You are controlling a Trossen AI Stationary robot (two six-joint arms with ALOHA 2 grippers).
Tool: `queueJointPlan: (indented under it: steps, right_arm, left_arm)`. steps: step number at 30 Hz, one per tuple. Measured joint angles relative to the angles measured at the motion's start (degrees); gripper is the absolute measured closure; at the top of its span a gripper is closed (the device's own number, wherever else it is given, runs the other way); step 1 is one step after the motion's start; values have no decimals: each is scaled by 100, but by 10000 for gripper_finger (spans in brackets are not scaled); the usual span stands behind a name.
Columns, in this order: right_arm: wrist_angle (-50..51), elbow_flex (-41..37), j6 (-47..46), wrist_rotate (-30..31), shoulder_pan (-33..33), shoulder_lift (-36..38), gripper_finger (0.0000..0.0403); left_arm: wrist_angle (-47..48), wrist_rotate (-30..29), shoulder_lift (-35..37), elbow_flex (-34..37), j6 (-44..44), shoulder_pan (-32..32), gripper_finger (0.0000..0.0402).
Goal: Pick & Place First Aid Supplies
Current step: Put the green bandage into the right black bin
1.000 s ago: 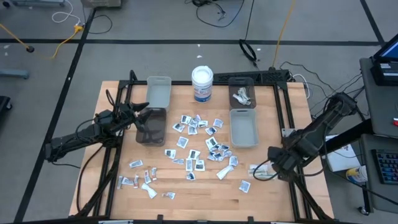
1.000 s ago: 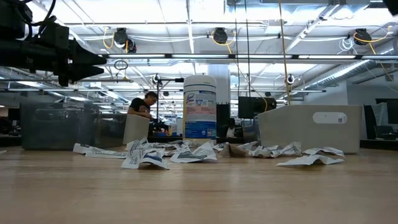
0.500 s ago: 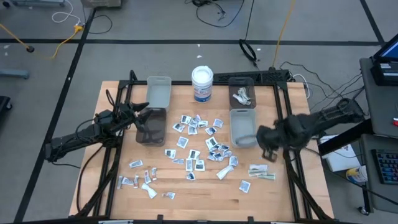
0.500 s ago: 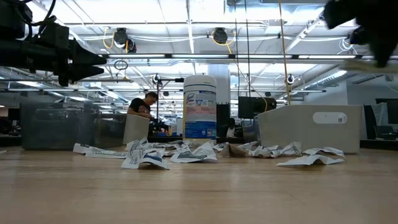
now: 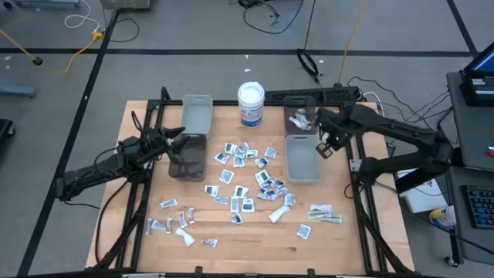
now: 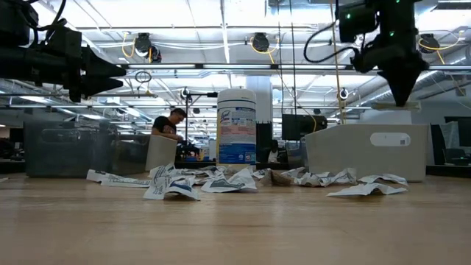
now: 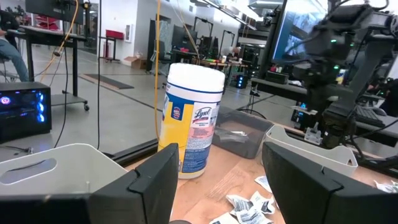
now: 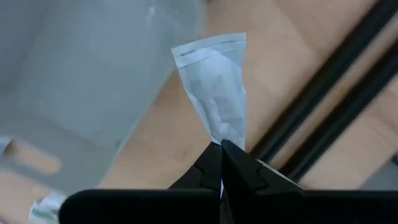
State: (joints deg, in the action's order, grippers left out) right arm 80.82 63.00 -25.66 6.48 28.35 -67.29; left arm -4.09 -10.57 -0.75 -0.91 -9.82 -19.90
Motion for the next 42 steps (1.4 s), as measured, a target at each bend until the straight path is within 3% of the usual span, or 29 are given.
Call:
queueJointPlan:
  steps: [7, 15, 35, 42]
  right_arm:
    - [-91, 0, 221, 401, 572, -225, 403]
    - [-811, 182, 810, 94, 1043, -909, 403]
    - [-668, 3170, 1610, 98, 1668, -3481, 403]
    - [-823, 3314, 1594, 97, 1671, -3919, 403]
  left_arm:
    - [-1, 0, 0, 0, 0, 0, 165]
    - [1, 0, 0, 0, 0, 0, 165]
    - [1, 0, 0, 0, -2, 0, 165]
    - [1, 0, 1, 0, 0, 1, 165]
